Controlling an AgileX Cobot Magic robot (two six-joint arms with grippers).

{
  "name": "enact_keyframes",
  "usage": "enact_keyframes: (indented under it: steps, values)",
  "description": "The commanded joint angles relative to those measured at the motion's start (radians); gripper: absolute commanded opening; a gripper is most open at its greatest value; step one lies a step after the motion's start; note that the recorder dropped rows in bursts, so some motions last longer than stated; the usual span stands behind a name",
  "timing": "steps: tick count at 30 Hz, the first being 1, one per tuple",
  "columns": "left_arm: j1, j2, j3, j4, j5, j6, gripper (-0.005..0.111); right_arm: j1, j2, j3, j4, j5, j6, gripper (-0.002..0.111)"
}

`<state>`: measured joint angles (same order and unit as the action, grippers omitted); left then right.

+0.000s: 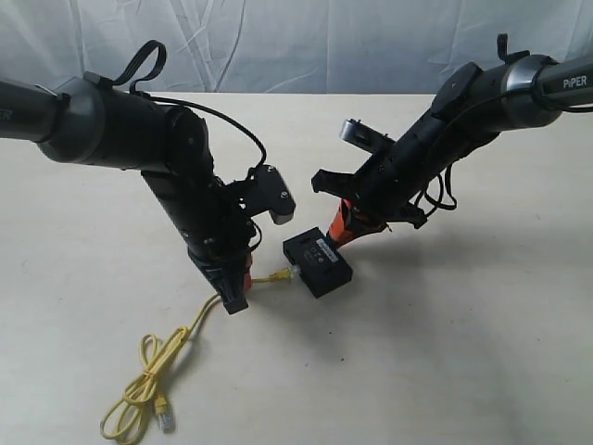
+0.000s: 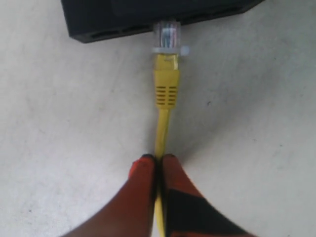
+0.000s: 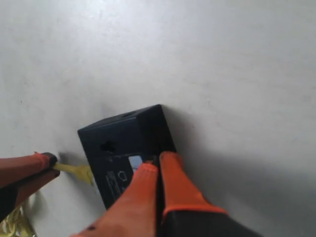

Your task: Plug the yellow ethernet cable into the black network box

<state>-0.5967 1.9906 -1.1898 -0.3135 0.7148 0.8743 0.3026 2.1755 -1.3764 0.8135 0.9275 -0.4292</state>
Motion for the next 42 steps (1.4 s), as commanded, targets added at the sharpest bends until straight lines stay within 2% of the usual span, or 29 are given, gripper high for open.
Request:
enact_keyframes:
  steps: [1,8,13,23,32,42]
  values:
    - [-0.003,0.0,0.001,0.006,-0.011,-0.012,0.0,-0.003,-0.019,-0.005,-0.006,-0.043,0.029,-0.001]
    - [-0.003,0.0,0.001,0.006,-0.011,-0.025,0.0,-0.023,-0.062,-0.005,-0.108,-0.087,0.066,-0.001]
    - [-0.003,0.0,0.001,0.006,-0.011,-0.024,0.0,-0.021,-0.04,-0.005,-0.23,-0.019,0.066,-0.001]
    - [-0.003,0.0,0.001,0.008,-0.008,-0.001,0.0,0.059,-0.016,-0.005,-0.181,-0.042,0.058,-0.001]
    - [-0.003,-0.002,0.001,0.008,-0.009,-0.001,0.0,0.069,-0.016,-0.005,-0.136,-0.015,0.036,-0.001]
    - [-0.003,-0.002,-0.007,0.035,-0.005,0.047,0.0,0.069,-0.016,-0.005,-0.071,-0.017,-0.175,-0.001]
